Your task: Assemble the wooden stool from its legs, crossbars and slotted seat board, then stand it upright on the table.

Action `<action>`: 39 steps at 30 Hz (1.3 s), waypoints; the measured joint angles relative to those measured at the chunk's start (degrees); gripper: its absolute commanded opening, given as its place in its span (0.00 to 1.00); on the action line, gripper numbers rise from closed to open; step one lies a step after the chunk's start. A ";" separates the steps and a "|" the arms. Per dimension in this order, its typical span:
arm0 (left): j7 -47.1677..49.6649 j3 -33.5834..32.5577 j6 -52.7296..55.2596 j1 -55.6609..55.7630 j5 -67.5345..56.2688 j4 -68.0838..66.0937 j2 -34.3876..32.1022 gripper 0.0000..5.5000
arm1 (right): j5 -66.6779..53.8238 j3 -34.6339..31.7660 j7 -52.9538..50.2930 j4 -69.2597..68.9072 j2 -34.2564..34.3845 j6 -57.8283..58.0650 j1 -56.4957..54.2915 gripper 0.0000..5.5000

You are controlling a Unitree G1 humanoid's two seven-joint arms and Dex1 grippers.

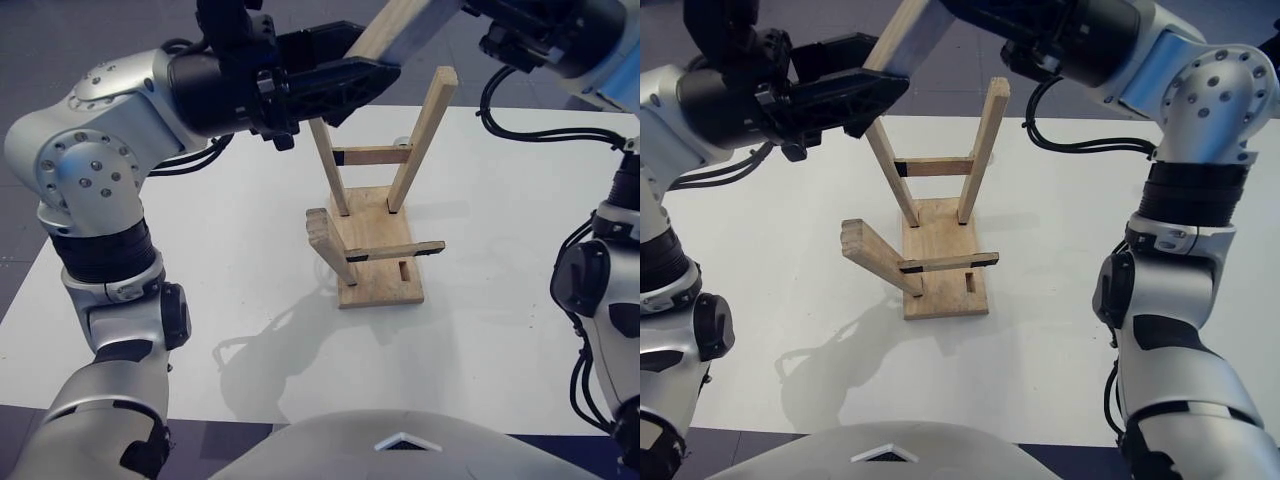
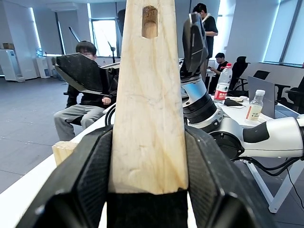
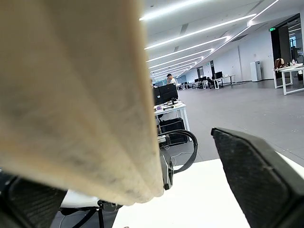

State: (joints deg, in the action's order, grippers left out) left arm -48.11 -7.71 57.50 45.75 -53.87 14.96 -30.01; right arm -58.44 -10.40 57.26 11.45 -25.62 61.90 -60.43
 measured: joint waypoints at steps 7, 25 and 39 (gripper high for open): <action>0.01 0.12 0.13 -2.11 -1.67 -0.05 -0.20 0.38 | -1.44 -0.05 -0.49 -0.81 0.42 2.12 0.00 0.51; 0.72 0.80 0.48 -4.23 -5.60 -1.85 0.33 0.48 | -1.00 -0.03 2.28 0.52 -0.20 3.96 0.00 0.38; 1.50 -7.15 -1.90 -3.35 -5.29 -2.23 -7.00 0.86 | 6.66 1.29 9.35 6.70 -6.49 -2.29 -0.65 0.38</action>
State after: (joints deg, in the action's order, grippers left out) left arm -46.61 -14.86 55.61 42.40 -59.16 12.73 -37.01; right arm -51.79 -9.10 66.62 18.14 -32.11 59.61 -61.08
